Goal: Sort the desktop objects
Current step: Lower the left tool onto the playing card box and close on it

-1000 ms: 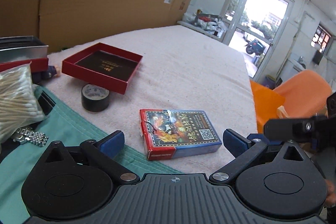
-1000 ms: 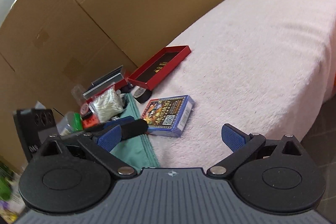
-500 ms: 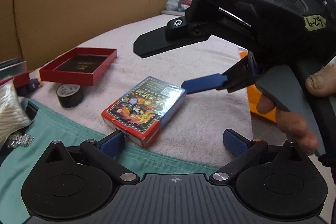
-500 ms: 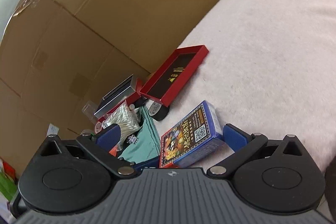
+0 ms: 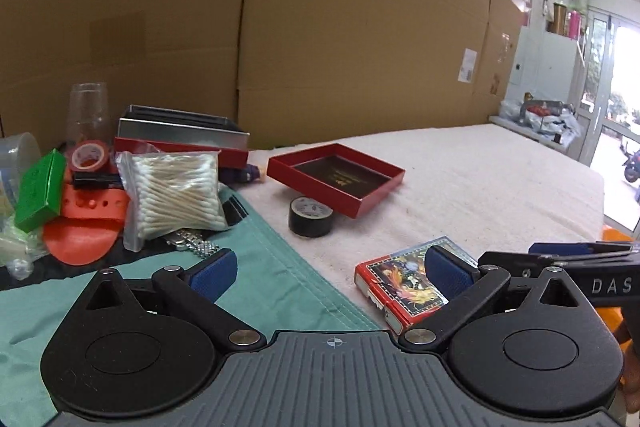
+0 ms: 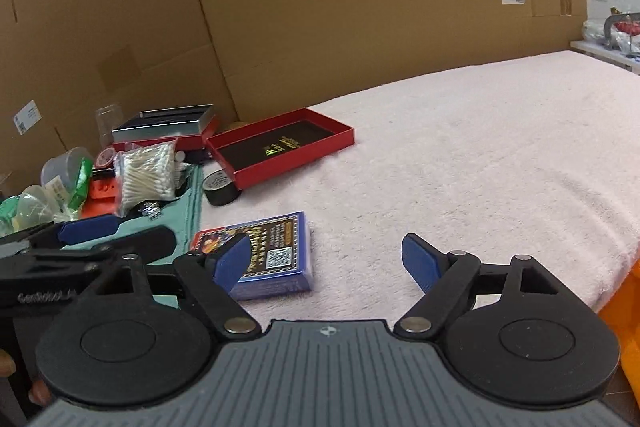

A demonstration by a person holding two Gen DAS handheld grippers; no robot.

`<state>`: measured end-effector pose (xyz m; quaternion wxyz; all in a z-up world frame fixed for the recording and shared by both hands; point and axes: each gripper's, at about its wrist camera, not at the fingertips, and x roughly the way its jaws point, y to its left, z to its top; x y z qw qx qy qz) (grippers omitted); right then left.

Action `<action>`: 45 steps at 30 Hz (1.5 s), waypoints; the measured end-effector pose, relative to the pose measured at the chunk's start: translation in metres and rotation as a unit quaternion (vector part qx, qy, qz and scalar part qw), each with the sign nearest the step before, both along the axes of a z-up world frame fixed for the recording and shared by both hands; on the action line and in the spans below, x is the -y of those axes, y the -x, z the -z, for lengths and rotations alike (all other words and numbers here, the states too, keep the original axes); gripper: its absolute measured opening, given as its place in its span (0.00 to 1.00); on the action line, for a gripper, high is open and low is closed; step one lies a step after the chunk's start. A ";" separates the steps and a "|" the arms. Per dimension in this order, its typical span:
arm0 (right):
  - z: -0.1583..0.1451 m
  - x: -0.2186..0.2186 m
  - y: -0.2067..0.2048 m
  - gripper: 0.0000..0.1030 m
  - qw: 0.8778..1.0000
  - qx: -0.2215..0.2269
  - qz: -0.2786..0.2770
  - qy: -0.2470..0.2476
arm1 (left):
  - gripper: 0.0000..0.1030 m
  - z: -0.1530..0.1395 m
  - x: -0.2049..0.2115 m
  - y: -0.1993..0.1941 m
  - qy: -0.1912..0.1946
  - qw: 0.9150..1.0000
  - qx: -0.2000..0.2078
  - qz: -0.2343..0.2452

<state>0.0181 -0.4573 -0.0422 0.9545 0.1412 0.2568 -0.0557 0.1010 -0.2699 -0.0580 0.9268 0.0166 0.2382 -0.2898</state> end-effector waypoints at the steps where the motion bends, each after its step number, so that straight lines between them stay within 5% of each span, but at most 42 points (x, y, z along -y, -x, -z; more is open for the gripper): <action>1: 0.002 -0.003 0.000 0.83 1.000 -0.002 0.003 0.006 | 0.95 0.000 -0.001 0.000 0.006 1.000 -0.007 -0.003; 8: 0.009 -0.009 0.007 0.86 0.999 0.007 -0.037 0.031 | 0.93 0.006 0.003 -0.010 0.067 0.992 -0.102 0.039; 20: 0.018 -0.036 -0.009 0.90 0.990 0.015 -0.118 0.076 | 0.99 0.023 0.042 -0.037 0.062 0.974 -0.174 0.133; 31: 0.027 -0.042 -0.020 0.88 0.991 0.017 -0.114 0.069 | 0.96 0.029 0.056 -0.035 0.021 0.981 -0.133 0.137; 45: 0.022 -0.053 -0.011 0.83 0.994 0.025 -0.084 0.072 | 0.93 0.018 0.048 -0.018 0.012 0.985 -0.105 0.135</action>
